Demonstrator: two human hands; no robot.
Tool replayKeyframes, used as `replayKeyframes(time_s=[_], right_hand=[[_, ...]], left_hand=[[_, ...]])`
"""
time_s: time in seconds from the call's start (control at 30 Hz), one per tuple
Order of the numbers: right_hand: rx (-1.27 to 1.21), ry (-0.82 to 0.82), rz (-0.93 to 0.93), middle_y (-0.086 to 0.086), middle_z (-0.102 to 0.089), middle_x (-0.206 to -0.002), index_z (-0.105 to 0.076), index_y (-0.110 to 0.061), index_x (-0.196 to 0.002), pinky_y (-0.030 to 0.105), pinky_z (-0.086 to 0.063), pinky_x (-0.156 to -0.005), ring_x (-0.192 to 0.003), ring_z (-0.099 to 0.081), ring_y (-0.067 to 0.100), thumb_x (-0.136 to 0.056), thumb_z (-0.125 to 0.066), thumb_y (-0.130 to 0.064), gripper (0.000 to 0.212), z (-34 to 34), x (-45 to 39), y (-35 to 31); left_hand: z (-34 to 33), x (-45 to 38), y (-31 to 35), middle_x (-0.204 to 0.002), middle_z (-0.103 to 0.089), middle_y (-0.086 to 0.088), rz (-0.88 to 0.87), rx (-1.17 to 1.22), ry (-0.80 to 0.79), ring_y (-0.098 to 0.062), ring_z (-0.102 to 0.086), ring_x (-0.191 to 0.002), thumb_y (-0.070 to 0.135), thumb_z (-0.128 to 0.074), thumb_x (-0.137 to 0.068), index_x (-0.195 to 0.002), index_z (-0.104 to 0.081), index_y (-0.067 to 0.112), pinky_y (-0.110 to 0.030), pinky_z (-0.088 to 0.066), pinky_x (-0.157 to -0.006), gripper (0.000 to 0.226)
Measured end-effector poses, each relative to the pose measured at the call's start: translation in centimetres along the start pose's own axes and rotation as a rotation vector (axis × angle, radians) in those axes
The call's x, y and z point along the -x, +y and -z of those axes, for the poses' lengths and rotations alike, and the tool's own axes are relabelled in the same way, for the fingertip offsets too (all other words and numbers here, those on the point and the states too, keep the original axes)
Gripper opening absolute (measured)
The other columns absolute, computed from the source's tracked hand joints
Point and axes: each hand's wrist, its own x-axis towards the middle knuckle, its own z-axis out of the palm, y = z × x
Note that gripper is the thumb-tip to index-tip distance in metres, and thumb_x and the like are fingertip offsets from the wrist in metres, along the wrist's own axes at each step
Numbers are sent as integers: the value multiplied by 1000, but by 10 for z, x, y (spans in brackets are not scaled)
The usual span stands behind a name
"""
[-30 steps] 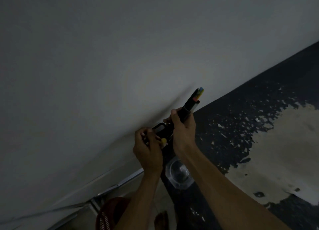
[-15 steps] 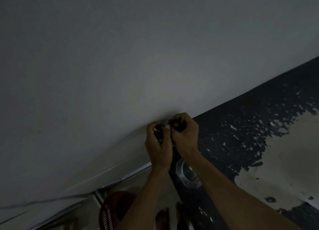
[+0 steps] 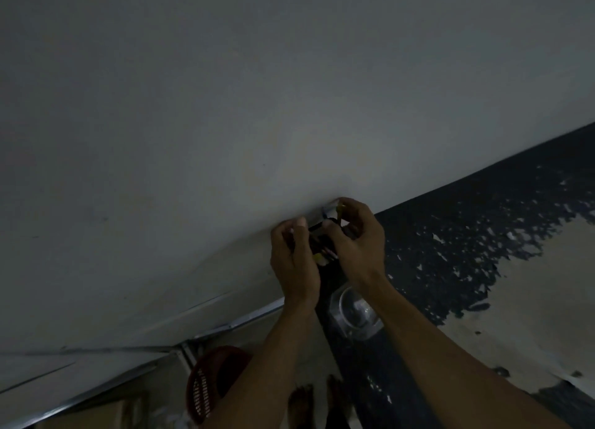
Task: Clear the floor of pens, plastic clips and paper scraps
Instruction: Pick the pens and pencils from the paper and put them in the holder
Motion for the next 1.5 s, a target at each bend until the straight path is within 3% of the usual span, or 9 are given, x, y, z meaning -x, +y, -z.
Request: replayKeyframes(time_s=[0.17,0.33,0.47,0.63,0.77,0.83,0.97,1.33,1.5], right_hand=[[84,21,-50,-3,-60,-124,-53,-22,-133,0,-38,-87,-116,-53,5,-87,-69,-23,48,15,3,-5],[204,29,144,-3,-53,-130,-51,-20,-133,10,-33,-102,-121,-47,6,-90,-67,-22,46,22,14,-21],[312,2,328,4,-55,-120,-57,-13,-123,-1,-31,-91,-113,-51,17,-89,-65,-15,35,16,26,-38],[376,-98,436,5,-57,-112,-61,-11,-114,-1,-33,-82,-102,-51,13,-86,-67,-10,28,-1,58,-69],[454,-320,378,3,-57,-110,-60,-15,-112,24,-43,-89,-103,-53,16,-88,-63,-16,24,-26,89,-86],[519,-448,344,2,-56,-107,-60,-17,-111,32,-46,-89,-102,-53,17,-88,-63,-20,23,-41,109,-91],[603,-680,335,0,-58,-106,-61,-20,-111,32,-49,-86,-99,-56,16,-87,-65,-27,25,-79,173,-104],[522,-964,465,4,-64,-97,-66,-16,-105,33,-53,-83,-92,-59,17,-81,-70,-25,25,-186,445,-137],[518,-1105,502,3,-64,-90,-69,-15,-102,26,-50,-78,-84,-59,15,-79,-72,-23,25,-222,557,-142]], left_hand=[[2,1,9,-98,-57,15,157,20,-22,3,-55,-87,44,-42,-99,-99,-52,33,-17,-43,-76,14],[18,4,12,-105,-55,17,134,-15,-49,-12,-54,-106,56,-38,-96,-111,-51,32,-33,-41,-94,32],[45,10,25,-101,-55,15,68,-90,-20,-12,-55,-99,48,-40,-98,-98,-51,39,-37,-44,-93,14],[104,26,40,-122,-52,-1,-98,-280,6,-18,-56,-105,26,-59,-94,-123,-52,13,-10,-43,-74,33],[165,43,54,-122,-49,4,-193,-402,50,-15,-57,-103,13,-59,-92,-126,-49,16,-27,-49,-81,35],[198,54,61,-124,-50,1,-205,-428,76,-13,-56,-100,9,-57,-92,-127,-50,15,-23,-46,-79,36],[282,87,74,-124,-50,-2,-228,-476,159,-11,-54,-95,7,-53,-93,-127,-51,12,-19,-40,-74,34],[552,253,54,-103,-60,-3,-86,-541,444,-12,-57,-77,9,-59,-89,-112,-57,11,-17,-40,-58,23],[644,326,30,-83,-60,0,11,-467,575,-24,-63,-80,8,-63,-85,-100,-57,16,-28,-50,-67,18]])
